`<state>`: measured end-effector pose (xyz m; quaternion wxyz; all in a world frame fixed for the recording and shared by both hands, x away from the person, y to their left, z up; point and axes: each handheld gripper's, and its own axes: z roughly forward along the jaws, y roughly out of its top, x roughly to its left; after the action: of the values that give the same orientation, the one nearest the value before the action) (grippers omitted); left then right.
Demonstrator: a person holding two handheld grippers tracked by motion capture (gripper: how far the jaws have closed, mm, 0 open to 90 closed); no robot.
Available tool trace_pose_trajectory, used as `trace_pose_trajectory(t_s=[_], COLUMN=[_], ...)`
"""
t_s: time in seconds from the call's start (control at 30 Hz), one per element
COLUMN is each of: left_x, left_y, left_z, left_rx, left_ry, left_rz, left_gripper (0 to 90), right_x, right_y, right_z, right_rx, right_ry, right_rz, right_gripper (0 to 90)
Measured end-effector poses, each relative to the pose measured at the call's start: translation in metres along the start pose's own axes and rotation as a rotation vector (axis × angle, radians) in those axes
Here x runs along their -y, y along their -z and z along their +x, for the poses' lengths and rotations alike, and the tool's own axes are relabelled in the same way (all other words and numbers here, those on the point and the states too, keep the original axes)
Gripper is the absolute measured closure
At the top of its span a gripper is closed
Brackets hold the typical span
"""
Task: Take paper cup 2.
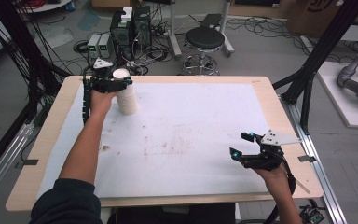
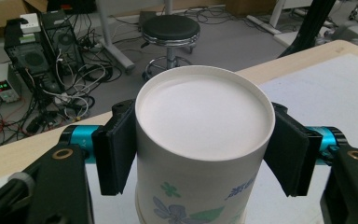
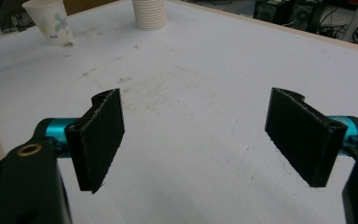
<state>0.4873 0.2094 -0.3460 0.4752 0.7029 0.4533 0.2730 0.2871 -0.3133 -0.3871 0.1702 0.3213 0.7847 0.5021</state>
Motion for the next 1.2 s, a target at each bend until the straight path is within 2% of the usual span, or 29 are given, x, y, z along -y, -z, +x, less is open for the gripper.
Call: trace_pose_trajectory(t_s=[0.07,0.17,0.3,0.37,0.4,0.43,0.53,0.6,0.63,0.97,1.13,1.2], left_x=[-0.002,-0.006,-0.016,-0.019,-0.022,-0.023,-0.026,-0.029,-0.033,-0.049,-0.052,-0.053], left_y=[0.002,0.005,0.014,0.016,0.021,0.022,0.027,0.032,0.037,0.062,0.074,0.083], left_z=[0.0,-0.001,-0.002,-0.003,-0.003,-0.003,-0.002,-0.002,-0.003,-0.007,-0.008,-0.011], left_rx=[0.002,0.003,0.011,0.009,0.004,0.005,0.006,0.004,0.0,-0.012,-0.004,0.017], left_ry=[-0.016,-0.018,-0.038,-0.04,-0.042,-0.042,-0.045,-0.038,-0.053,-0.073,-0.077,-0.067], left_rz=[0.003,-0.012,-0.032,-0.03,-0.059,-0.063,-0.059,-0.083,-0.096,-0.177,-0.196,-0.213], left_gripper=[32.5,33.0,33.6,33.8,34.3,34.5,34.8,35.2,35.5,36.5,36.6,36.6], right_x=[0.0,0.0,-0.001,-0.001,-0.001,-0.001,-0.001,-0.002,-0.002,-0.003,-0.004,-0.005], right_y=[0.0,0.0,-0.001,-0.001,-0.001,0.0,0.0,0.0,0.0,0.0,0.0,0.0], right_z=[0.001,0.001,0.001,0.002,0.002,0.002,0.002,0.002,0.003,0.004,0.005,0.006], right_rx=[-0.002,-0.002,-0.004,-0.003,-0.003,-0.003,-0.003,-0.003,-0.006,-0.004,-0.008,-0.007], right_ry=[0.001,0.001,0.006,0.006,0.006,0.005,0.005,0.006,0.007,0.013,0.012,0.015], right_rz=[0.0,0.001,-0.002,-0.001,0.0,-0.001,-0.004,-0.004,-0.004,-0.01,-0.008,-0.008], right_gripper=[20.0,20.0,20.0,20.0,20.0,20.0,20.0,20.0,20.0,20.0,20.0,20.0])
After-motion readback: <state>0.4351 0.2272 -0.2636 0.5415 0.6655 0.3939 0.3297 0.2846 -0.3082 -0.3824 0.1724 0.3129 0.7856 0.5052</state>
